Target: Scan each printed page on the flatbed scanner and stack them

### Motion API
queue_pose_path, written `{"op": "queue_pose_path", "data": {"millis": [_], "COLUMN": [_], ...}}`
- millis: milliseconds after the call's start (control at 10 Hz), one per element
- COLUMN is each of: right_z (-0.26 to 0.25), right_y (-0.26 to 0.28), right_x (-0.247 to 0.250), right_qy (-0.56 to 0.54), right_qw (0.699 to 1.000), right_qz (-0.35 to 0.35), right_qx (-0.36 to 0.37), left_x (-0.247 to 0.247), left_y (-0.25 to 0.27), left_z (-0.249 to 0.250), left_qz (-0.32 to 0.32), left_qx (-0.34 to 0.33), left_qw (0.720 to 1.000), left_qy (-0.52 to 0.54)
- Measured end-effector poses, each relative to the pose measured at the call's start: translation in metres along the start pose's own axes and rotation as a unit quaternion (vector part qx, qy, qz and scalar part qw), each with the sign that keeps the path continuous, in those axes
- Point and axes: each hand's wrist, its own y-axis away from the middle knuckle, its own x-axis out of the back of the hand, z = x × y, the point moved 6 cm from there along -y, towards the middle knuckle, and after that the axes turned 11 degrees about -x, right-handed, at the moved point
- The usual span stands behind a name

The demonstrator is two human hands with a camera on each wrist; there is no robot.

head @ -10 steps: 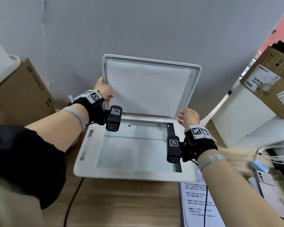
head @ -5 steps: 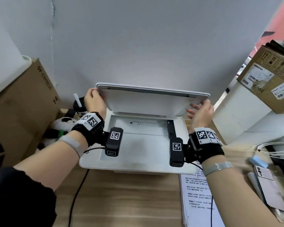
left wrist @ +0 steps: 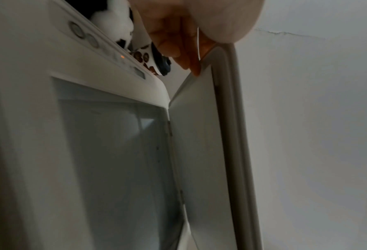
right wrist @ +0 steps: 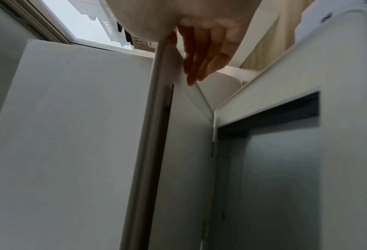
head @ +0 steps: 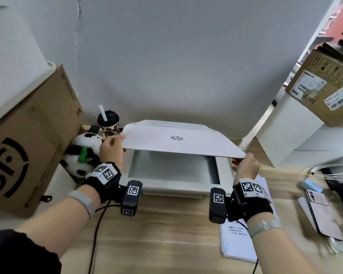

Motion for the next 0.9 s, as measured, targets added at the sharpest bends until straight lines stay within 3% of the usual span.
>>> {"op": "queue_pose_path", "data": {"millis": [200, 500, 700, 800, 900], "right_z": [0.042, 0.07, 0.068, 0.058, 0.037], "right_y": [-0.013, -0.026, -0.028, -0.026, -0.02], "right_x": [0.018, 0.027, 0.027, 0.03, 0.012], "right_qy": [0.18, 0.309, 0.335, 0.304, 0.261], "right_qw": [0.983, 0.949, 0.941, 0.951, 0.964], "right_qz": [0.042, 0.023, 0.024, 0.036, 0.004], "right_qx": [0.024, 0.049, 0.039, 0.038, 0.053], "left_x": [0.011, 0.009, 0.006, 0.007, -0.006], "left_y": [0.026, 0.035, 0.033, 0.027, 0.014], "left_z": [-0.021, -0.039, -0.039, -0.038, -0.024], "left_qz": [-0.094, -0.2, -0.24, -0.241, -0.21], "left_qx": [0.027, 0.098, 0.074, 0.073, 0.041], "left_qw": [0.982, 0.926, 0.915, 0.918, 0.952], "left_qy": [-0.159, -0.306, -0.317, -0.306, -0.219]}}
